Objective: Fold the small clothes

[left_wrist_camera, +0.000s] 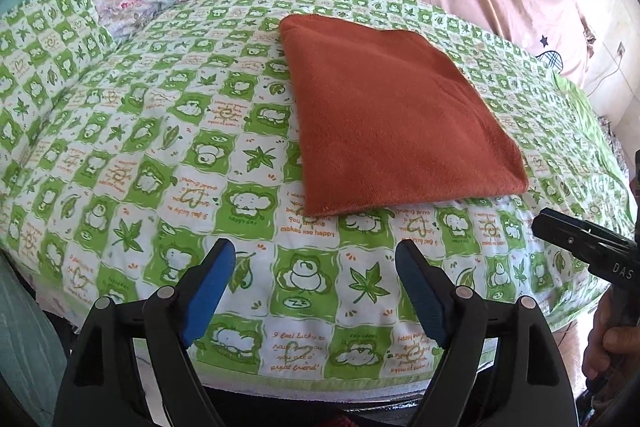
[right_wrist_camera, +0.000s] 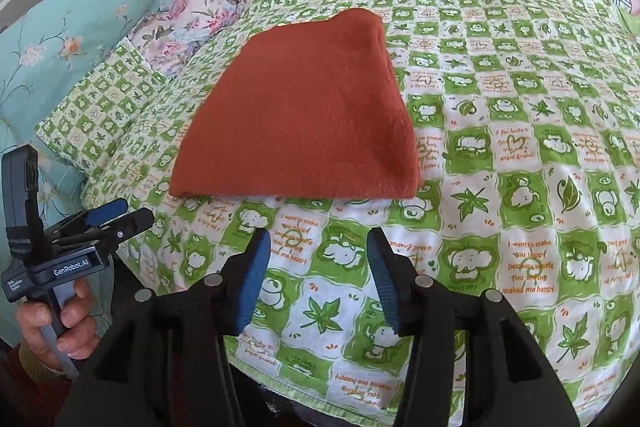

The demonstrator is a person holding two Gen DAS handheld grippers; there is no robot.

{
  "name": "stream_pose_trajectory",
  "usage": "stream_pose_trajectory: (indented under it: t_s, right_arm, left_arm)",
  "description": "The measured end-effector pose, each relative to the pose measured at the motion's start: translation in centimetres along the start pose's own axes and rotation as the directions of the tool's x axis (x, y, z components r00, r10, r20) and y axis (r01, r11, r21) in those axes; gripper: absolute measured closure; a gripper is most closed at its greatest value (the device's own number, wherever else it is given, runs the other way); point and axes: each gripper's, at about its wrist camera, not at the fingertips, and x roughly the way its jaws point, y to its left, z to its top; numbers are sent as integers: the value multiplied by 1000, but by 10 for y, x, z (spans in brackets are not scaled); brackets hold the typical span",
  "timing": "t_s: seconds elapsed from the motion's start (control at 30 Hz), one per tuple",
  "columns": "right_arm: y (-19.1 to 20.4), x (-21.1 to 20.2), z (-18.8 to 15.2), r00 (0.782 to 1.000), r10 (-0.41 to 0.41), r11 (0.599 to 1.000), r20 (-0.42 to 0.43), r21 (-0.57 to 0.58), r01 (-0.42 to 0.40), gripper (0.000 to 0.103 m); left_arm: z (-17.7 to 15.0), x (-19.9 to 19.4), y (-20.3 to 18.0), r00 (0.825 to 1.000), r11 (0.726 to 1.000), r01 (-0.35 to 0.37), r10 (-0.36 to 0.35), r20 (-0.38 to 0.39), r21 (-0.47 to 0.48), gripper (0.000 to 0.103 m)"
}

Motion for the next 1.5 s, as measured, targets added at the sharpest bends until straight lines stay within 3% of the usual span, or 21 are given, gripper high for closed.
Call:
stream_pose_trajectory:
  t_s: [0.13, 0.37, 0.67, 0.93, 1.5]
  right_arm:
    - [7, -2, -1, 1000, -6, 999, -12, -43, 5, 39]
    - [6, -3, -5, 1000, 1, 999, -19, -38, -2, 33]
    - [1, -5, -3, 1000, 9, 1000, -17, -22, -10, 26]
    - [1, -1, 3, 1000, 22, 1000, -22, -16, -22, 12]
    - [1, 5, 9, 999, 31, 999, -27, -19, -31, 10]
  left_arm:
    - [2, -10, -1, 999, 999, -49, 49, 19, 22, 16]
    - [5, -24, -4, 988, 987, -147, 144, 57, 61, 1]
    - [7, -21, -11, 988, 985, -148, 144, 51, 88, 1]
    - [10, -16, -9, 985, 981, -172, 169, 38, 91, 1]
    - [15, -14, -12, 983, 978, -181, 178, 40, 99, 1]
